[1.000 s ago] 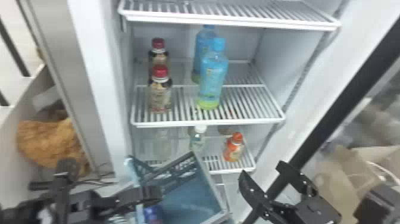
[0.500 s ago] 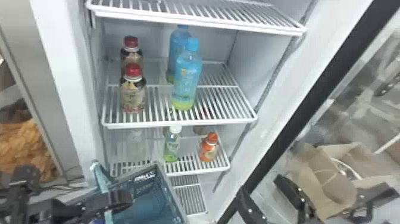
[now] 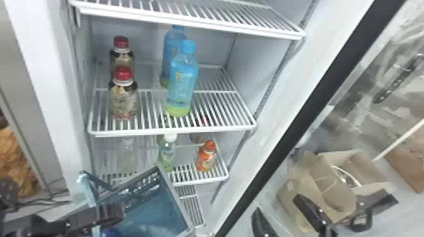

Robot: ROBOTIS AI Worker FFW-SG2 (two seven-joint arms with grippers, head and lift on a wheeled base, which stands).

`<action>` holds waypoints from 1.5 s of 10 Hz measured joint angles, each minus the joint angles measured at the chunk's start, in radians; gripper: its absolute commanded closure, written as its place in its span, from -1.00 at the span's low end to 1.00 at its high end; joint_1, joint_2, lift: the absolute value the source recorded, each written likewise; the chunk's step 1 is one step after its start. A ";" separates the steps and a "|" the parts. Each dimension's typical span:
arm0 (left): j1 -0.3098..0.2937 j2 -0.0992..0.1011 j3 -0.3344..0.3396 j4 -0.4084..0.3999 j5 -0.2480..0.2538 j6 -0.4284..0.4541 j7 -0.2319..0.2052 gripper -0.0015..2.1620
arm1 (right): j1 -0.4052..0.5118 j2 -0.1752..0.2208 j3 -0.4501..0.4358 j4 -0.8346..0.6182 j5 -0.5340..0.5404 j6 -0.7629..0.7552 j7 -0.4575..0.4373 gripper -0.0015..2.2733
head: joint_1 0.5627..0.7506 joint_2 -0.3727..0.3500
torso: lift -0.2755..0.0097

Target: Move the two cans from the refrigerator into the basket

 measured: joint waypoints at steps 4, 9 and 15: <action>-0.004 0.001 -0.003 0.000 -0.005 0.000 0.002 0.10 | 0.003 0.000 -0.001 -0.001 0.002 -0.002 0.000 -0.89 | 0.41 -0.94 | 0.76; -0.005 0.000 -0.005 0.000 -0.006 0.000 0.002 0.10 | -0.006 0.000 -0.001 0.012 -0.007 -0.001 0.000 -0.89 | 0.41 -0.94 | 0.76; -0.003 -0.002 -0.004 0.000 -0.004 0.000 0.002 0.10 | -0.011 0.000 -0.001 0.016 -0.012 0.018 0.001 -0.89 | 0.41 -0.94 | 0.76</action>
